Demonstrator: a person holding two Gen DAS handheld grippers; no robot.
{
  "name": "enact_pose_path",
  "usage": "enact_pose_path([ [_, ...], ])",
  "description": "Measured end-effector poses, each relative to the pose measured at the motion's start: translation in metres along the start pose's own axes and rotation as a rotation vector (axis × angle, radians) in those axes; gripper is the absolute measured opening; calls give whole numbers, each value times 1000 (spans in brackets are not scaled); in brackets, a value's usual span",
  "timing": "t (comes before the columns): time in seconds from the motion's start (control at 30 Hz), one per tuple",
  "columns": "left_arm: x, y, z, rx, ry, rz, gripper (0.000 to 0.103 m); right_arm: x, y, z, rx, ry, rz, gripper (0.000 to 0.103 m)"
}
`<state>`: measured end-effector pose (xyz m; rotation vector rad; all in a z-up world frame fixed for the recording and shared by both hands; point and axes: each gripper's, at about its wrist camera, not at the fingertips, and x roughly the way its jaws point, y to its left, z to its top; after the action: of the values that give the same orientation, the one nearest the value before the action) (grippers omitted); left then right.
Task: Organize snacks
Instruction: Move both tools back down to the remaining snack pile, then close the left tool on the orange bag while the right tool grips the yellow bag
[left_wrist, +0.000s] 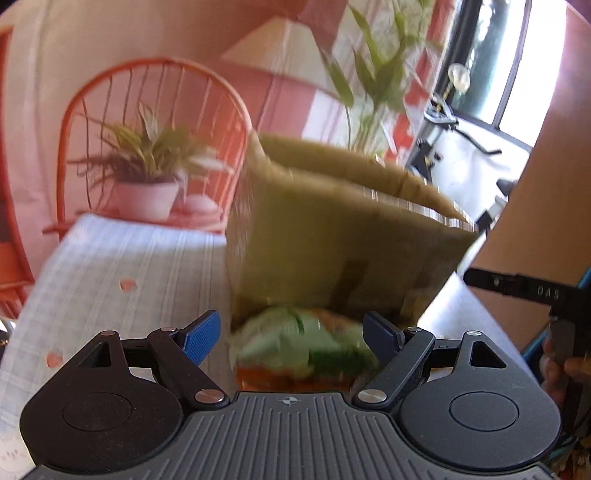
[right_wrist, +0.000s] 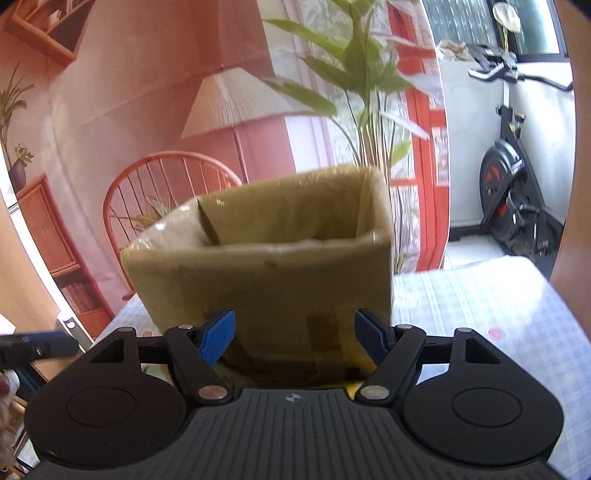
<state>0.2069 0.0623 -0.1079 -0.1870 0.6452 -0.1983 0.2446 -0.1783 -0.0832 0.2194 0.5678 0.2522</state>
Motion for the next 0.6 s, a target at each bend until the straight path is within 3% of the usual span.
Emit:
enact_pose_path([
  [0.3, 38, 1, -36, -12, 152, 1, 86, 6, -16, -33, 26, 66, -28, 75],
  [0.47, 55, 2, -46, -40, 212, -23, 86, 9, -22, -42, 35, 92, -33, 75],
  [0.6, 65, 0, -53, -38, 236, -2, 88, 12, -23, -45, 39, 101, -28, 75],
])
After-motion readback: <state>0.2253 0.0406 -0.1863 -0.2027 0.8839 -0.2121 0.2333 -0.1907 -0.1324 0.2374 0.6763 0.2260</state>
